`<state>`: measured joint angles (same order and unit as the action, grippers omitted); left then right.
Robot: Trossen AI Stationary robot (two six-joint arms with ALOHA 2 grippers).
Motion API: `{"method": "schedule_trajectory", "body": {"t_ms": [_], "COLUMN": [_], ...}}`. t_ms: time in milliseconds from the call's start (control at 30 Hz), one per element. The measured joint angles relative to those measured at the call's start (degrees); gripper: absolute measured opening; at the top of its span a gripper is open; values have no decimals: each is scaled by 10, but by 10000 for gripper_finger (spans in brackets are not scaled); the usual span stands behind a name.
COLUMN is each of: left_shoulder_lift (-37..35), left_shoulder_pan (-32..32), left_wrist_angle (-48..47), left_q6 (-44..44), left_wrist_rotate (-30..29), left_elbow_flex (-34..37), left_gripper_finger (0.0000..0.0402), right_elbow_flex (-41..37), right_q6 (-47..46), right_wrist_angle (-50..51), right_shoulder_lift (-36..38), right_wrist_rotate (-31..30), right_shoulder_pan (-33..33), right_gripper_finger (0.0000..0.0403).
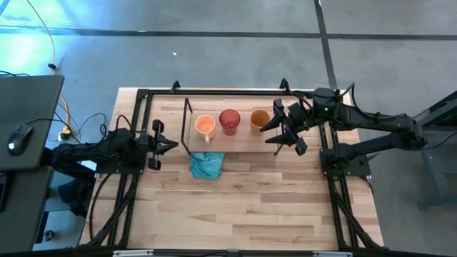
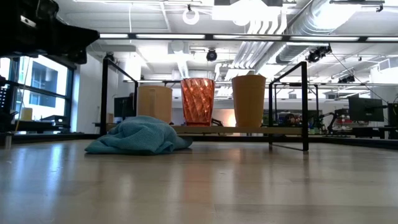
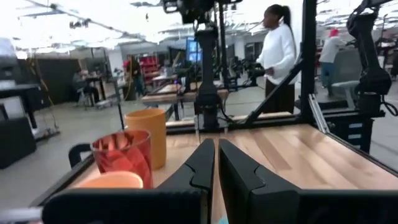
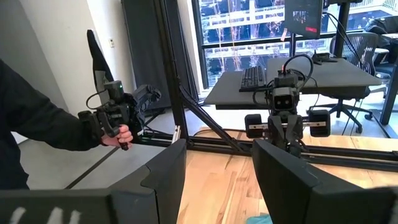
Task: Stack small to large cups/mugs on shelf
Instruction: Return to Home Position
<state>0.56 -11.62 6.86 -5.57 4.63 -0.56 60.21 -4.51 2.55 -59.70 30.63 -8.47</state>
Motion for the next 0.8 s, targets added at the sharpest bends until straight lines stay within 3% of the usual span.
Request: {"method": "schedule_trajectory", "body": {"t_ms": [367, 633, 800], "left_shoulder_lift": [0, 0, 0], "left_shoulder_pan": [0, 0, 14], "left_wrist_angle": [-28, -12, 10], "left_q6": [65, 79, 80], "left_wrist_rotate": [-1, 61, 60], "left_elbow_flex": [0, 0, 0], "left_gripper_finger": [12, 12, 12], "right_elbow_flex": [0, 0, 0], "right_q6": [5, 10, 11], "right_wrist_angle": [15, 15, 15], "right_shoulder_lift": [0, 0, 0], "right_wrist_rotate": [0, 1, 12], "right_shoulder_pan": [0, 0, 0], "right_gripper_finger": [177, 177, 177]}}
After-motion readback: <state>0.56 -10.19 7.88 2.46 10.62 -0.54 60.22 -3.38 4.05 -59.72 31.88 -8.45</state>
